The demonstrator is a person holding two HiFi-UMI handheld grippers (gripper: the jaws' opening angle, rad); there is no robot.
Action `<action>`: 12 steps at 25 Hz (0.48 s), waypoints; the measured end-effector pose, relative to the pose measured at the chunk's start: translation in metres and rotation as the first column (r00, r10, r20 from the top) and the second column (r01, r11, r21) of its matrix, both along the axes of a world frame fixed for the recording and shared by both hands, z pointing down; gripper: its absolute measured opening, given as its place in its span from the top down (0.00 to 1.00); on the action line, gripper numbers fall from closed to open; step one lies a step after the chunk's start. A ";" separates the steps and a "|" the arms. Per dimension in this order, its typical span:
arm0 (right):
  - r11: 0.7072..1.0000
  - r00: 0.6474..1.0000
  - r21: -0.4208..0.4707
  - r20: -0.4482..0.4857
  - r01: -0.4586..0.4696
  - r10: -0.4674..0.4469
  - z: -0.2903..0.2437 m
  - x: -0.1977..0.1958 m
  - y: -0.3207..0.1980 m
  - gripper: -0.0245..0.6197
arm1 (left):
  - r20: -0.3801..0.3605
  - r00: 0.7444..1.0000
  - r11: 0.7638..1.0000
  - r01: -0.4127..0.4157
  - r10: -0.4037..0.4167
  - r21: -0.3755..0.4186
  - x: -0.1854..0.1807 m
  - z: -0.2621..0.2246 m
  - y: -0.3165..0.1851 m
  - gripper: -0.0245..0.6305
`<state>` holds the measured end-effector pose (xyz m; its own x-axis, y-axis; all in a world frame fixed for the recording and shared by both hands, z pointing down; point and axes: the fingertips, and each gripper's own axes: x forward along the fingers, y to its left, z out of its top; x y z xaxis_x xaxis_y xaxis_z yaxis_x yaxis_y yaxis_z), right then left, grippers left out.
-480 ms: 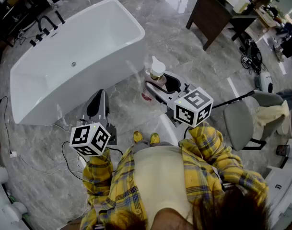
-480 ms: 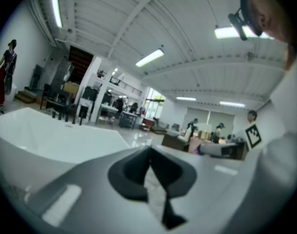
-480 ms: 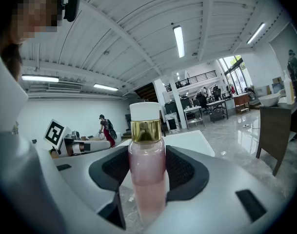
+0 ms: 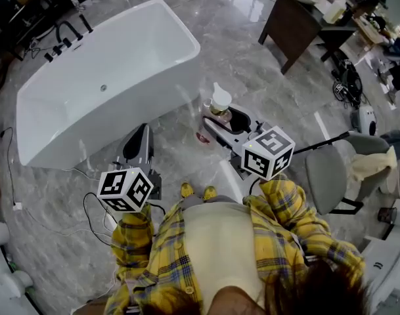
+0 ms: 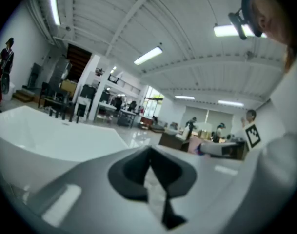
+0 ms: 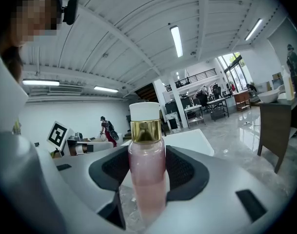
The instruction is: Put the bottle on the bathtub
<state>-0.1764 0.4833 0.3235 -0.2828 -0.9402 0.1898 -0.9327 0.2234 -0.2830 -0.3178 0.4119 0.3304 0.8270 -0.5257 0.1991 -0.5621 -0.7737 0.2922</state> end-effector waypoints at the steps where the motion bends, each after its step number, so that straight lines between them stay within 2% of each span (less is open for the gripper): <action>1: 1.000 1.000 -0.001 -0.002 0.002 -0.002 0.001 0.002 0.001 0.62 | 0.002 1.000 1.000 -0.004 0.004 -0.001 0.004 0.000 0.001 0.95; 12: 1.000 1.000 -0.019 -0.008 0.008 -0.008 0.010 0.022 -0.001 0.62 | 0.041 0.999 1.000 0.008 -0.008 -0.010 0.021 0.011 -0.009 0.95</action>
